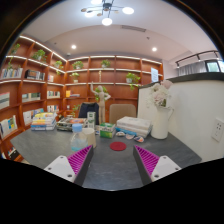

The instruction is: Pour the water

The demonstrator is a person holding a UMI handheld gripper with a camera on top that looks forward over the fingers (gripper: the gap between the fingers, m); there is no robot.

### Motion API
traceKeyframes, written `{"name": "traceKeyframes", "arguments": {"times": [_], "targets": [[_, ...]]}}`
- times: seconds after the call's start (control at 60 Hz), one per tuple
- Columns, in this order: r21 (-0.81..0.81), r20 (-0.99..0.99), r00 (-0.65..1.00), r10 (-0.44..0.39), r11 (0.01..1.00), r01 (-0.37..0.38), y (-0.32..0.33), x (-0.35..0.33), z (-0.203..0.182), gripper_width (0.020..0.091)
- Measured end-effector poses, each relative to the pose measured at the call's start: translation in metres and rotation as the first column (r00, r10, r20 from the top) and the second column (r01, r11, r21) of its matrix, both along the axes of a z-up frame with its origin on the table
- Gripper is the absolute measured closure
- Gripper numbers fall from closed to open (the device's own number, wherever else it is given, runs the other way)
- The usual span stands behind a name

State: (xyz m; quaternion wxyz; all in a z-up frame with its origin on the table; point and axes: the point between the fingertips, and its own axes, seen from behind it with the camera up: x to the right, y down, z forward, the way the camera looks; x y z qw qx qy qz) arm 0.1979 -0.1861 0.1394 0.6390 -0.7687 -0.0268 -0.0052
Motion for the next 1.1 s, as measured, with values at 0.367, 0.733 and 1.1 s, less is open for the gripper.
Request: {"name": "traceKeyframes", "arguments": {"times": [0.367, 0.733, 1.1], "targets": [[-0.016, -0.015, 0.995, 0.101, 0.995, -0.101, 0.063, -0.106, -0.056, 0.0275], [-0.018, -0.002, 0.999, 0.044, 0.999, -0.044, 0.115, -0.121, -0.066, 0.0639], [-0.027, -0.008, 1.000, 0.026, 0.999, -0.027, 0.118, -0.121, -0.066, 0.0819]]}}
